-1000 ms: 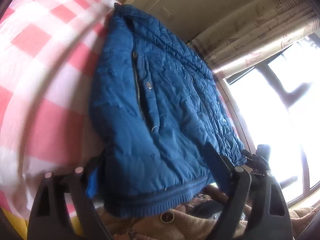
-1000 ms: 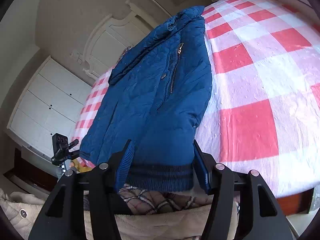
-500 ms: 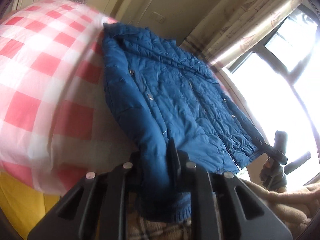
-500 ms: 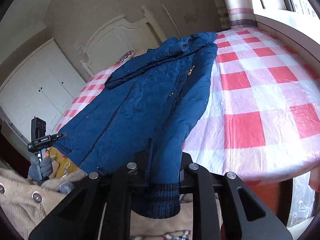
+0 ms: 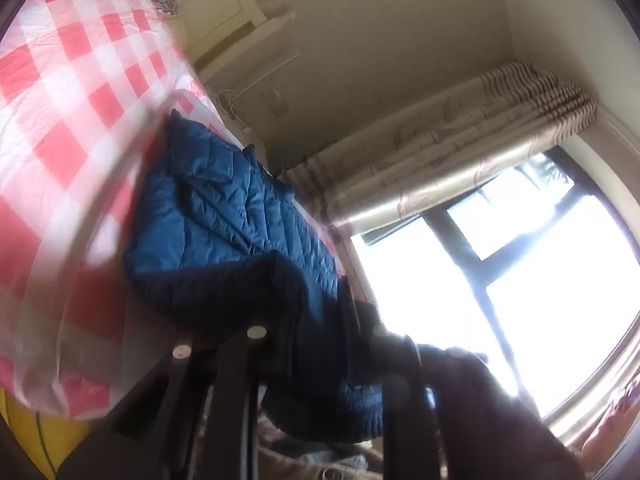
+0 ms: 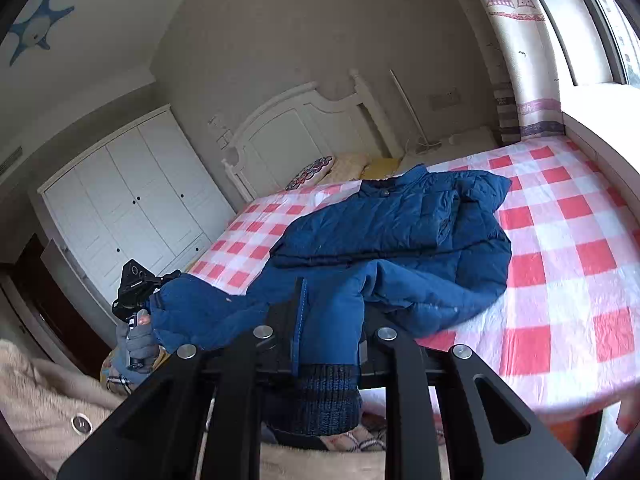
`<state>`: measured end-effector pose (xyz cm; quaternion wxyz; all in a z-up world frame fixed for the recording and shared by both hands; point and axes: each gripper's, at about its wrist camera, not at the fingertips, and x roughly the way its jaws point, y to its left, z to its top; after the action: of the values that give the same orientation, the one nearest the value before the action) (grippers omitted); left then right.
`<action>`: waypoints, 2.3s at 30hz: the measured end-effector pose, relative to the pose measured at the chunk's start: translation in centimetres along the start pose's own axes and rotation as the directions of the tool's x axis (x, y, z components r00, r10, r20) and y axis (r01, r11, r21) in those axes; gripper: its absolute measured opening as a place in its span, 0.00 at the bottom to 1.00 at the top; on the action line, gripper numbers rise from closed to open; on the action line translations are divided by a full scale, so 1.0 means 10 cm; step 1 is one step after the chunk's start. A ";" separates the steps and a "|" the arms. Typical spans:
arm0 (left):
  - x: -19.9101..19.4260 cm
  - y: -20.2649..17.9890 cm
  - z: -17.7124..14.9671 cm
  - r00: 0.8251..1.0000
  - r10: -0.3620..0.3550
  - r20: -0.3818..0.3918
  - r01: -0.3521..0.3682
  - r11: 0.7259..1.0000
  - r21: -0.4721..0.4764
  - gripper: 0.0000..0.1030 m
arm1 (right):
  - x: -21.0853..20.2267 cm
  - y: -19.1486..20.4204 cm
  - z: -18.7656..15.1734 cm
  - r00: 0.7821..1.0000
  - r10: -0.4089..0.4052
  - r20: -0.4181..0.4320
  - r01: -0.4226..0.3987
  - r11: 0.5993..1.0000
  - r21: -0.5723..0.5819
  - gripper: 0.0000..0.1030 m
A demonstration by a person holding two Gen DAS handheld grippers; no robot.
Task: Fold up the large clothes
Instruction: 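Carry the held hem up and over toward the jacket collar with both tools, then lower the hem onto the collar and open both tools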
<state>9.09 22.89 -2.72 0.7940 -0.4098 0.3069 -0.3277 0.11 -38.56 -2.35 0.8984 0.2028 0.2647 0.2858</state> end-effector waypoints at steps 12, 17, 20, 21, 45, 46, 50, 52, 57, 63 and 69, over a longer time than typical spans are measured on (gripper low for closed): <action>1.82 0.97 1.59 0.978 0.204 -0.045 -0.207 0.917 -0.340 0.64 | 1.75 -1.60 1.17 0.994 -0.062 -0.088 0.095 0.894 0.438 0.45; 1.57 1.25 2.00 0.955 0.283 0.088 -0.232 0.897 -0.376 0.75 | 1.82 -1.97 1.27 0.993 -0.117 0.020 0.095 0.887 0.451 0.58; 1.46 1.18 2.13 0.921 0.379 0.089 -0.346 0.902 -0.260 0.77 | 1.80 -2.04 1.32 0.985 -0.171 0.016 0.154 0.921 0.358 0.58; 1.49 1.14 2.16 0.909 0.410 0.071 -0.389 0.898 -0.205 0.77 | 1.83 -2.03 1.34 0.980 -0.198 -0.017 0.194 0.931 0.309 0.58; 2.86 0.66 1.74 0.752 0.651 -0.102 -0.522 0.682 0.512 0.46 | 2.32 -1.91 1.20 0.937 -0.242 -0.253 0.235 0.970 -0.059 0.50; 2.86 0.66 1.70 0.744 0.662 -0.087 -0.528 0.663 0.530 0.32 | 2.30 -1.88 1.20 0.939 -0.248 -0.238 0.237 0.969 -0.074 0.40; 2.57 0.51 1.56 0.773 0.635 0.009 -0.537 0.646 0.543 0.17 | 2.16 -1.59 1.12 0.934 -0.317 -0.165 0.283 0.938 -0.199 0.17; 2.41 0.38 1.51 0.781 0.621 0.056 -0.545 0.636 0.547 0.17 | 2.08 -1.43 1.08 0.930 -0.345 -0.130 0.308 0.920 -0.243 0.12; 2.21 -0.21 1.43 0.781 0.597 0.183 -0.569 0.560 0.602 0.16 | 1.82 -1.07 1.20 0.923 -0.382 -0.037 0.356 0.889 -0.288 0.08; 2.46 -0.81 2.01 0.716 0.620 0.321 -0.659 0.450 0.603 0.16 | 1.80 -0.80 2.01 0.909 -0.413 0.063 0.412 0.864 -0.287 0.07; 3.19 -0.19 2.33 0.581 0.764 0.281 -0.747 0.363 0.557 0.17 | 2.54 -1.37 2.27 0.863 -0.501 -0.066 0.483 0.856 -0.184 0.08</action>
<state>45.20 7.88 3.00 0.9368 0.0684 0.3428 -0.0136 36.77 -37.95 -0.92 0.9387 0.0388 0.3334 0.0780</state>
